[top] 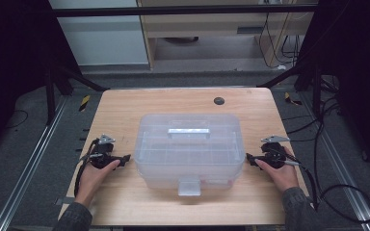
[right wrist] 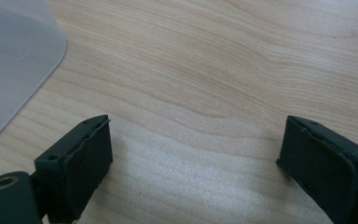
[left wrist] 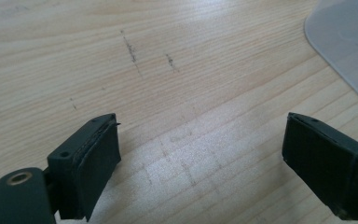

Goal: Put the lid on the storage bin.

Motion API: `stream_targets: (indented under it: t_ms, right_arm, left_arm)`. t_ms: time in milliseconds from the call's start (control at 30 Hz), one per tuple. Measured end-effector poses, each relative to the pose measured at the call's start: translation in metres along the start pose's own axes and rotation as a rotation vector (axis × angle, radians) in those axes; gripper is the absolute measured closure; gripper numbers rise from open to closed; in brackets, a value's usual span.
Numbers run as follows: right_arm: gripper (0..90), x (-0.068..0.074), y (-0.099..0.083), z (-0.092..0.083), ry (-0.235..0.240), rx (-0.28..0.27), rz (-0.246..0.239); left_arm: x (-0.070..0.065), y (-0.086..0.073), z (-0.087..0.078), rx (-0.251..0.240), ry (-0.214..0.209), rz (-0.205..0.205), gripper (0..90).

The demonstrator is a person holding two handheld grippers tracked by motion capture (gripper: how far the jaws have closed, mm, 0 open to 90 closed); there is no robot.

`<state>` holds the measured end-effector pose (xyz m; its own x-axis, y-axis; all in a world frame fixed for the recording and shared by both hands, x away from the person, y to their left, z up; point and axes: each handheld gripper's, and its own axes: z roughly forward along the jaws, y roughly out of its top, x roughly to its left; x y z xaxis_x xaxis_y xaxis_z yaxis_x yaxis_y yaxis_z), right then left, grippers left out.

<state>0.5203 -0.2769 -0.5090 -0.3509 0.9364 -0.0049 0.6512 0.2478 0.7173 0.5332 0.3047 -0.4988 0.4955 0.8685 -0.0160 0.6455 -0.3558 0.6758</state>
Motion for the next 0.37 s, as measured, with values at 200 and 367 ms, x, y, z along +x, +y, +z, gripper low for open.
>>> stream_targets:
  t_ms: [200,367]
  right_arm:
    - [1.2,0.0023,-0.0006,0.004,-0.03,-0.01,0.041]
    - [0.5,0.003,-0.001,0.004,-0.045,-0.008,0.048]
  left_arm:
    - [0.0003,-0.0059,0.0064,-0.063,0.032,0.02,3.7]
    - [0.0005,-0.0057,0.0069,-0.059,0.042,0.011,1.2]
